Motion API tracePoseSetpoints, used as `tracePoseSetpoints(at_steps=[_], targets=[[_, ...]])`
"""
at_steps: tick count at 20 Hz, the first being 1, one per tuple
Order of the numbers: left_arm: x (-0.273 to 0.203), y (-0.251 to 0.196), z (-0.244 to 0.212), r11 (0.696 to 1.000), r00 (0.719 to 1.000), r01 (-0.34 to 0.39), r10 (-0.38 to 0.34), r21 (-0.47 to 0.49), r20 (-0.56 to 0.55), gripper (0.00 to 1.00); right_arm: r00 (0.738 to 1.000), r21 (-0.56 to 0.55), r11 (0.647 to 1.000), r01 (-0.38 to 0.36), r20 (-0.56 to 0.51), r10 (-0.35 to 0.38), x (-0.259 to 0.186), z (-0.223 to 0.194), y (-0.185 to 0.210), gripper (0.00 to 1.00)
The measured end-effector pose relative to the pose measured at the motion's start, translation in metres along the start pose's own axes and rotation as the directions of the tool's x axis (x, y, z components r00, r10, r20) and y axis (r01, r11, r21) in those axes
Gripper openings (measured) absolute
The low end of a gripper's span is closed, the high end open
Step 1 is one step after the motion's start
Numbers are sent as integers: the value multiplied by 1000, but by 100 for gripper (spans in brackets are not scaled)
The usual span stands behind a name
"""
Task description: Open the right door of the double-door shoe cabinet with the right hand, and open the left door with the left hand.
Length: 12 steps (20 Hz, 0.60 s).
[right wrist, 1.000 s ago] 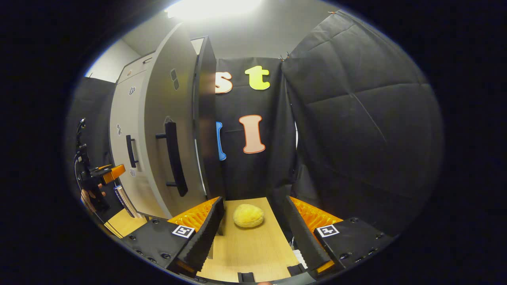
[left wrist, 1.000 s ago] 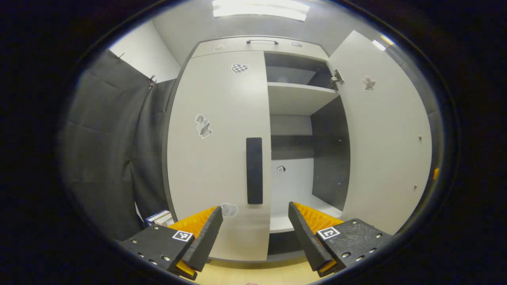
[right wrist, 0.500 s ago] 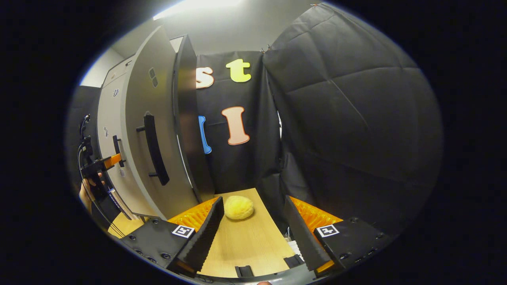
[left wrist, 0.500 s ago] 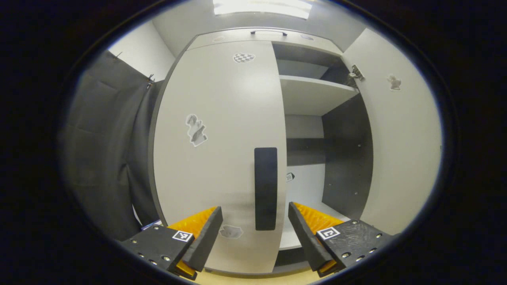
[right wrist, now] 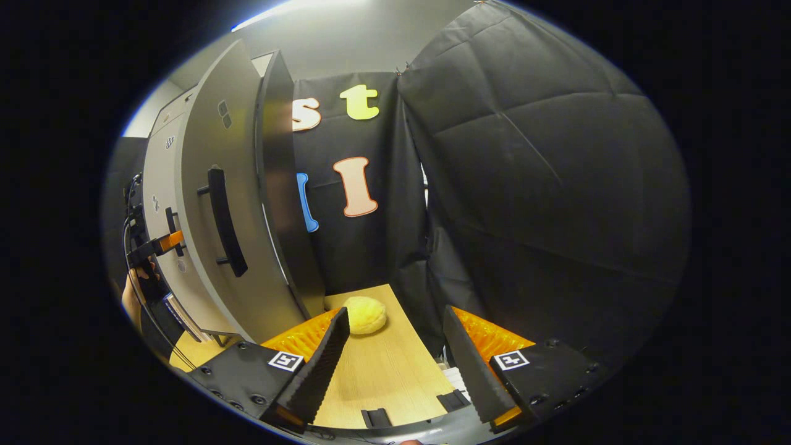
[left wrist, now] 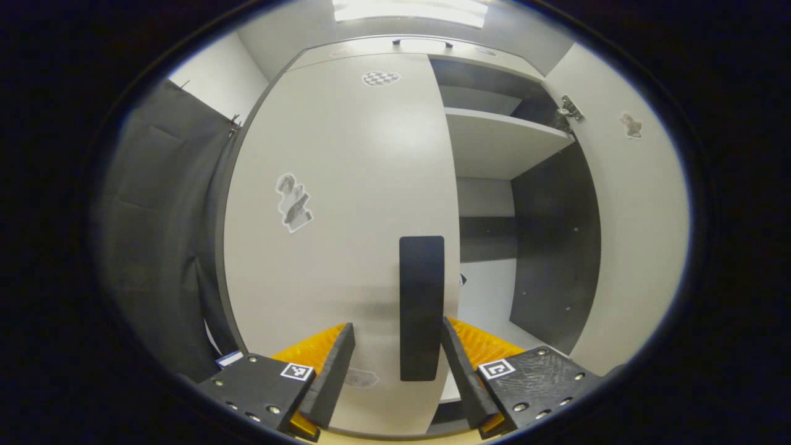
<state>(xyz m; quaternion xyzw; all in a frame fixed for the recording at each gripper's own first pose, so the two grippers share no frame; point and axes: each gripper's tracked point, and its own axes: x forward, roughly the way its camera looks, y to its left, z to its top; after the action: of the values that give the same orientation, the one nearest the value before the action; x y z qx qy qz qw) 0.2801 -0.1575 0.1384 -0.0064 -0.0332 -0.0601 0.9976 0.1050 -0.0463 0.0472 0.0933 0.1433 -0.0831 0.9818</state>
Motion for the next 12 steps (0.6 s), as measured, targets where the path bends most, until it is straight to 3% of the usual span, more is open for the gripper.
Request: tracePoseSetpoints(at_steps=[2,3,4,6,8,10,12], targets=[[2,-7,2,1000,1000,12,-12,-13,14,61,1000,0,1000,4,-3,-4,1,-1,-2,92],[4,-7,2,1000,1000,8,-8,0,13,60,1000,2,1000,4,-5,-4,2,-1,-2,96],[7,-8,3,1000,1000,6,-6,9,13,52,1000,2,1000,3,-7,-3,2,-2,-3,96],[2,-13,7,1000,1000,11,-11,2,19,52,1000,-5,1000,6,-9,-6,2,-2,-3,96],[5,-15,4,1000,1000,1,-1,9,18,29,1000,-8,1000,6,-7,-7,0,-2,-5,96],[11,-16,2,1000,1000,8,-8,4,12,31,1000,-8,1000,2,-5,-2,0,-2,-5,96],[10,-14,1,1000,1000,22,-22,-7,-11,26,1000,-9,1000,-4,1,4,-2,1,-5,96]])
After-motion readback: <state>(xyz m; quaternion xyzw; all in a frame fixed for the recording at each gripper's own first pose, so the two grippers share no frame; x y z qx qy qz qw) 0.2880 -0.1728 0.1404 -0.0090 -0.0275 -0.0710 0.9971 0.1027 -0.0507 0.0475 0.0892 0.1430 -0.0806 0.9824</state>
